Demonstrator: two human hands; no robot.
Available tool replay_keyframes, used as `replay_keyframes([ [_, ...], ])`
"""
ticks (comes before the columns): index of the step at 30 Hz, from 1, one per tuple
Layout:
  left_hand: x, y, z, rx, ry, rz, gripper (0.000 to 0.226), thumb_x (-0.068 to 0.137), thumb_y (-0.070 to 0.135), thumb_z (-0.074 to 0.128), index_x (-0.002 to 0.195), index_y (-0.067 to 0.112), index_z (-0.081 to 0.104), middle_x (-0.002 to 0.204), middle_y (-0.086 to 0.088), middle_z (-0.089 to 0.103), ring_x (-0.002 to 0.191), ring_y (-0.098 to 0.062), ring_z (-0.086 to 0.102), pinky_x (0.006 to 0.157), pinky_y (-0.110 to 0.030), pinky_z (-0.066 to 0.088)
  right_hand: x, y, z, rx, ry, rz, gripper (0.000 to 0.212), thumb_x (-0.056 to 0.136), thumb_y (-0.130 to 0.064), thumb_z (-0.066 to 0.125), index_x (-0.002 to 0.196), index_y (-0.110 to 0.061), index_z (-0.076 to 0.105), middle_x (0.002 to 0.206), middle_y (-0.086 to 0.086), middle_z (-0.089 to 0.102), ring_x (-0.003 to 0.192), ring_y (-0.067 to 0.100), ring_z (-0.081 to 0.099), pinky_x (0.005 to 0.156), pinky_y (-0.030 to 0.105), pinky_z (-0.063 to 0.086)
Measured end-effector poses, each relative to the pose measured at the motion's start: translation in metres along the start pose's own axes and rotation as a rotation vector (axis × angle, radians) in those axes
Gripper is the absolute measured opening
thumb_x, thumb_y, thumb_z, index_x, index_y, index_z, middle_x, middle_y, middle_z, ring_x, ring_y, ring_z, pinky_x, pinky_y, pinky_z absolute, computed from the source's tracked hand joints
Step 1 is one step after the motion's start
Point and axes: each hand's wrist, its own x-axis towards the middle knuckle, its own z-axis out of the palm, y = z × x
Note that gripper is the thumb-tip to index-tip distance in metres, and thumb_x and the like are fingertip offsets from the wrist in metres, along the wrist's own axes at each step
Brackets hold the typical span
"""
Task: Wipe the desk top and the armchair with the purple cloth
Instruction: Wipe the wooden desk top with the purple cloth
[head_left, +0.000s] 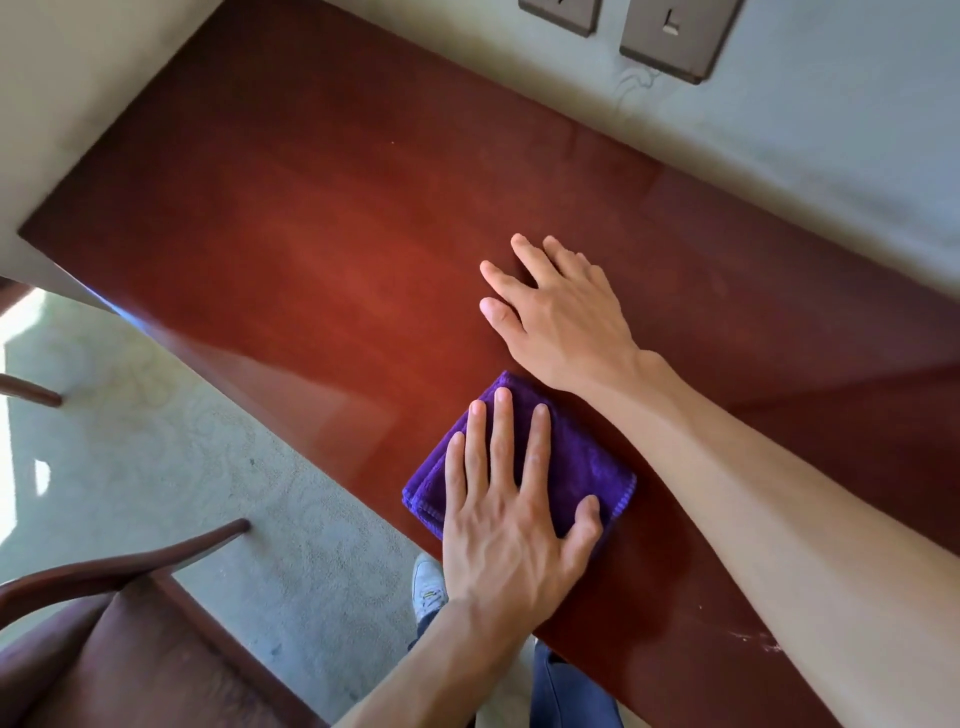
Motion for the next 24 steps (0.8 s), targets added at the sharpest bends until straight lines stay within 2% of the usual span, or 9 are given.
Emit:
replay_keyframes([
  [3,-0.001,0.004,0.001,-0.001,0.01,-0.005,0.085,0.091,0.065,0.045,0.161,0.021,0.026,0.17,-0.011,0.007,0.158,-0.029,0.001,0.127,-0.05,0.013,-0.026,0.02,-0.02,0.144,0.032,0.0,0.053,0.102,-0.051,0.029,0.148,-0.031,0.047,0.161,0.01,0.033,0.148,0.038,0.027,0.118,0.051,0.027],
  [6,-0.006,0.015,0.001,-0.001,0.0,0.012,0.084,0.092,0.064,0.045,0.161,0.021,0.026,0.171,-0.011,0.006,0.158,-0.029,0.0,0.126,-0.05,0.013,-0.084,0.061,-0.048,0.173,0.087,0.072,0.053,0.102,-0.053,0.027,0.147,-0.034,0.048,0.16,0.007,0.036,0.148,0.033,0.03,0.118,0.048,0.028],
  [10,-0.021,0.046,0.004,-0.013,-0.032,0.068,0.084,0.091,0.064,0.045,0.161,0.02,0.026,0.171,-0.011,0.007,0.158,-0.03,0.001,0.125,-0.052,0.017,-0.167,0.129,-0.079,0.087,-0.01,0.228,0.05,0.103,-0.056,0.028,0.146,-0.039,0.048,0.162,0.003,0.032,0.149,0.032,0.028,0.117,0.049,0.028],
  [14,-0.038,0.075,0.015,-0.016,-0.047,0.136,0.084,0.091,0.063,0.047,0.16,0.019,0.028,0.17,-0.011,0.008,0.158,-0.031,0.003,0.125,-0.053,0.017,-0.231,0.179,-0.097,0.103,-0.086,0.477,0.053,0.099,-0.059,0.024,0.147,-0.047,0.041,0.166,-0.007,0.019,0.154,0.024,0.015,0.121,0.046,0.019],
  [16,-0.045,0.087,0.021,0.002,-0.054,0.173,0.085,0.09,0.063,0.047,0.16,0.02,0.027,0.17,-0.011,0.008,0.158,-0.031,0.003,0.125,-0.053,0.017,-0.253,0.193,-0.093,0.091,-0.165,0.543,0.054,0.1,-0.059,0.02,0.15,-0.047,0.037,0.168,-0.007,0.013,0.154,0.026,0.011,0.123,0.046,0.015],
  [19,-0.057,0.107,0.028,0.014,-0.07,0.224,0.085,0.09,0.063,0.047,0.16,0.019,0.028,0.17,-0.012,0.008,0.158,-0.031,0.003,0.124,-0.053,0.018,-0.268,0.199,-0.076,0.101,-0.248,0.557,0.054,0.101,-0.056,0.019,0.154,-0.046,0.027,0.169,-0.005,0.004,0.155,0.029,0.004,0.123,0.052,0.013],
  [24,-0.075,0.148,0.04,0.025,-0.085,0.278,0.085,0.089,0.063,0.048,0.16,0.019,0.03,0.17,-0.012,0.01,0.158,-0.032,0.006,0.124,-0.054,0.019,-0.271,0.202,-0.067,0.064,-0.146,0.533,0.052,0.103,-0.054,0.02,0.153,-0.045,0.03,0.168,-0.004,0.01,0.154,0.031,0.011,0.118,0.055,0.022],
])
